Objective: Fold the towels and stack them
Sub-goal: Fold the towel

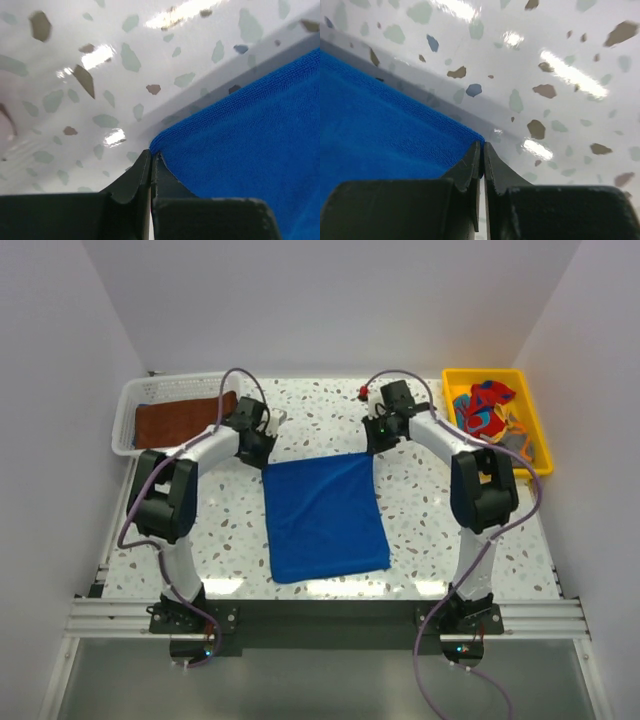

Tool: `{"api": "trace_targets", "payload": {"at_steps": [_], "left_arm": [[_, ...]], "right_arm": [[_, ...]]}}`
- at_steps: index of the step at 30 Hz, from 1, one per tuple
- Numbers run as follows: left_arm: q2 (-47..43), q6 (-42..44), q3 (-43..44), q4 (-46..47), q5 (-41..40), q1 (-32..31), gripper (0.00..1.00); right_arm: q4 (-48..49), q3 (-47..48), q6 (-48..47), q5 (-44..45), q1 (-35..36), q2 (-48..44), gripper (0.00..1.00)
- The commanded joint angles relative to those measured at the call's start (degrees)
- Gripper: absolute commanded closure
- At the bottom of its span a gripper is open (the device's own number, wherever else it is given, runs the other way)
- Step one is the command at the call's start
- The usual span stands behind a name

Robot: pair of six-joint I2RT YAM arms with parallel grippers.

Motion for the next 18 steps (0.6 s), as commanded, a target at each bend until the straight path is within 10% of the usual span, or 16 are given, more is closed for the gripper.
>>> {"api": "trace_targets", "payload": {"at_steps": [1,18], "left_arm": [[-9.69,1.12,5.78,1.14,-3.1,0.56,1.0],[-42.29,-0.19,1.67,4.14,-5.47,-5.32,1.0]], "right_arm": [[2.15,3.88,0.34,6.21,-0.09,-12.18,1.0],[7.78,-8.05,-0.72,6.76,-0.09,-46.62,1.0]]}}
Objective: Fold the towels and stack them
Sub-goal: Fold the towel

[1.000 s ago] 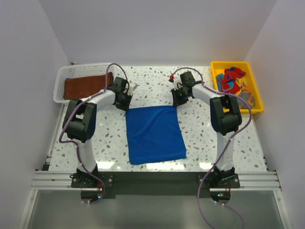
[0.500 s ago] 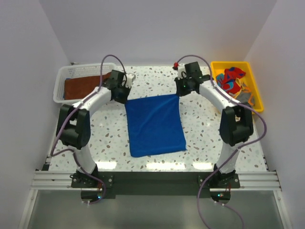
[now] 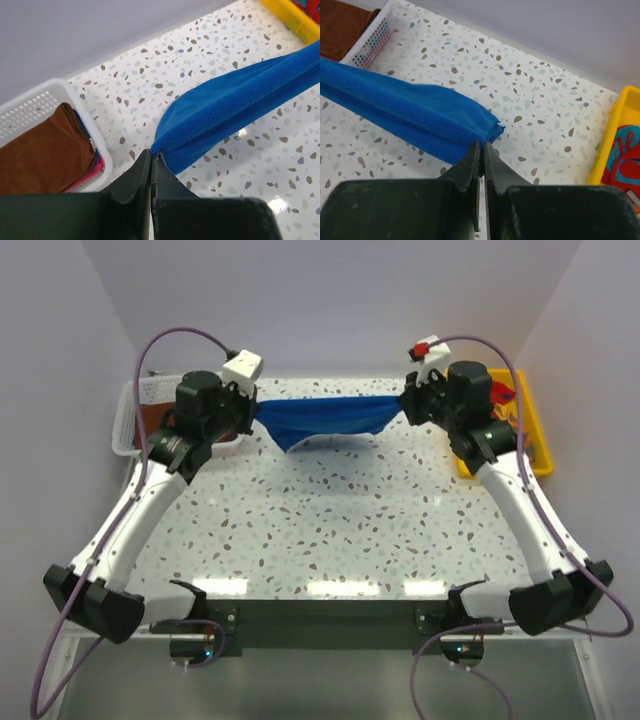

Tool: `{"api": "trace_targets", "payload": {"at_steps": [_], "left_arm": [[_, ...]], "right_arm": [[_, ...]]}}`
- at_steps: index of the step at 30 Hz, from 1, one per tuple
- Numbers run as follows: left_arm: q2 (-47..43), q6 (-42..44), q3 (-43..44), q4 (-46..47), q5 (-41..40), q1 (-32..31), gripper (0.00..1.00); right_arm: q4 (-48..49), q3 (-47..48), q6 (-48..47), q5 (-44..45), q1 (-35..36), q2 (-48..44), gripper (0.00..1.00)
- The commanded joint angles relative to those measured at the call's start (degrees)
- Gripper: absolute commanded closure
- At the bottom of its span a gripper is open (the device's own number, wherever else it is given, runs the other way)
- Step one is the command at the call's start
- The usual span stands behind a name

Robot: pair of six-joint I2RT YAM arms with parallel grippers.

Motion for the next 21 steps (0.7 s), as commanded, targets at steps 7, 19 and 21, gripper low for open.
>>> {"api": "trace_targets", "payload": {"at_steps": [7,19,21], "left_arm": [[-16.36,-1.29,-3.55,0.06,0.77,-2.08,1.0],[2.51,-3.84,-3.2,-0.92,0.33,-0.59,1.0],[9.87,-4.63,-1.19,-0.22,0.59,1.16,1.0]], "right_arm": [[-1.19,-6.56,0.43,-4.0,-0.05,-17.99,1.0],[1.35,-6.92,3.77,1.44,-0.31,-7.21,1.0],[2.66,-5.6,3.86,2.76,-0.22,-1.23,1.0]]}}
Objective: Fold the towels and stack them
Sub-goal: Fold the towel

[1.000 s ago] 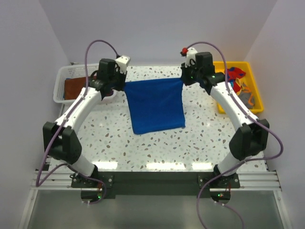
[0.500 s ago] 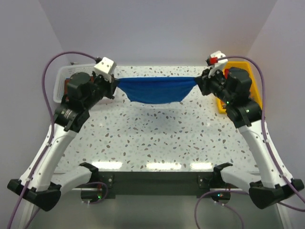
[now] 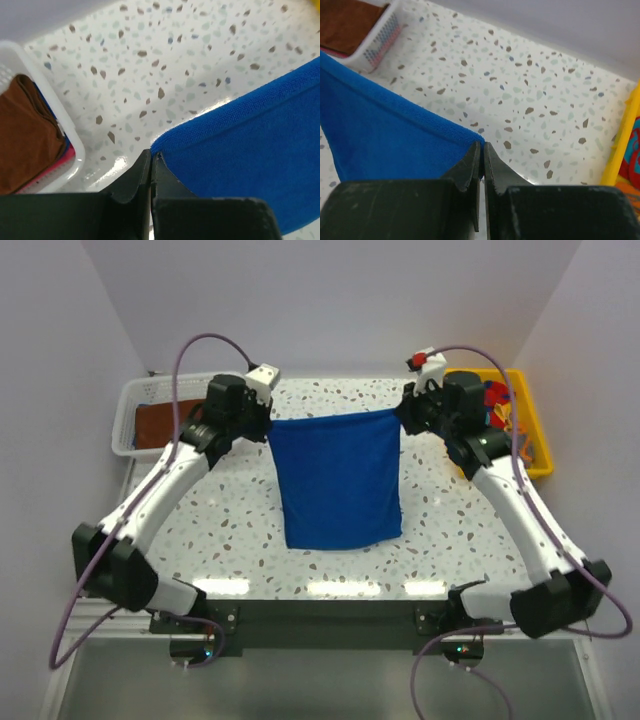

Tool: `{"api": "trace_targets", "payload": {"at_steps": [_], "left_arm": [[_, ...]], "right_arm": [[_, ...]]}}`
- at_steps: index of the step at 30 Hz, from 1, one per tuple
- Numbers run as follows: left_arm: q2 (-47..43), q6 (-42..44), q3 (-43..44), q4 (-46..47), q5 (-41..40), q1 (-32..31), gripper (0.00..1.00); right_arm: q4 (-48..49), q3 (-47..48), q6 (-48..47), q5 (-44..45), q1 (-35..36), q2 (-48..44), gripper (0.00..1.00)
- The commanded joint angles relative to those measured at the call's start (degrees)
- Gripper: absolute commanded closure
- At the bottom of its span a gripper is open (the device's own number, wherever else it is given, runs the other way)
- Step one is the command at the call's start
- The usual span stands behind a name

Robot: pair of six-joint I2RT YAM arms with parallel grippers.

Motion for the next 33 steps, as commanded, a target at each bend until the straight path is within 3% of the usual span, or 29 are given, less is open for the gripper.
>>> {"api": "trace_targets", "payload": {"at_steps": [1,8,11,18,33], "left_arm": [[10.23,-2.3,2.77,1.18,-1.07,2.94,1.0],[32.11,-1.24,15.87,0.76,0.78,4.35,1.0],[34.33,-0.89,18.34,1.19,1.92,4.35,1.0],[29.7,-1.41,12.39,1.98,2.98,4.35,1.0],[15.01,-9.59,-5.64,0.14,5.88,2.24,1.0]], "right_arm": [[3.06,0.85,1.01,4.99,-0.4,8.55,1.0],[11.41,5.59,-2.05,6.49,-0.57,25.52,1.0],[11.77,7.87,-3.9,6.93,-0.66,30.71,1.0],[10.54,5.96,-4.96,6.84,-0.66,31.51,1.0],[3.07,-5.21,3.47,9.04,-0.57,20.8,1.0]]}}
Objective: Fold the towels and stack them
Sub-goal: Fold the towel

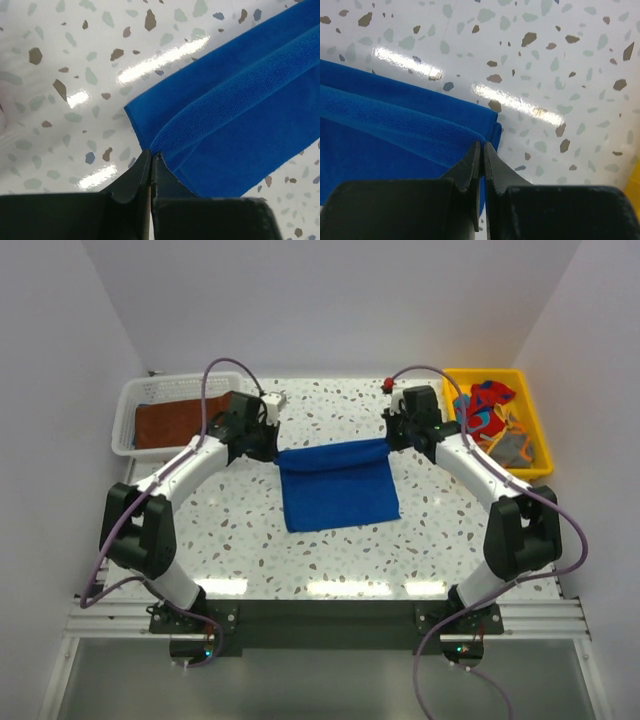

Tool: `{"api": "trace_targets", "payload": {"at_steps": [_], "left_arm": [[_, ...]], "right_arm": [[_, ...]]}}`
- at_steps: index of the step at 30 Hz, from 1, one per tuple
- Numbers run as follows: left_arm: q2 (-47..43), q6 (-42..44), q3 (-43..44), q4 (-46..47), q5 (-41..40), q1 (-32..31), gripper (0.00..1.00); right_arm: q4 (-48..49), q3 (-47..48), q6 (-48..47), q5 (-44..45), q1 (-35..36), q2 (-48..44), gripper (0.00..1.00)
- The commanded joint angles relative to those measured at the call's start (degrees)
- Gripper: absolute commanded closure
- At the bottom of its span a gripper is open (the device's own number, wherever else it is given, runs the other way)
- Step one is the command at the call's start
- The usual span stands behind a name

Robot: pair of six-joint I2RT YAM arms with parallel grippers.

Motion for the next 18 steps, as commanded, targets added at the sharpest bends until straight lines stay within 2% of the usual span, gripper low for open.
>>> {"api": "trace_targets", "payload": {"at_steps": [1,8,18], "left_arm": [[-4.36,-3.73,-3.42,-0.17,1.46,-0.84,1.0],[-9.01,-9.0,-10.44,-0.52,1.38,-3.99,1.0],[-15.17,-14.46,-18.46,2.2,1.11,-7.61,1.0]], "right_arm": [[-2.29,-1.78,4.96,1.91,-0.35,-4.37,1.0],[-1.67,-9.24,12.34,0.95,-0.36,-8.06,1.0],[-1.76,-14.35,14.99,0.24,-0.27,-11.22,1.0]]}}
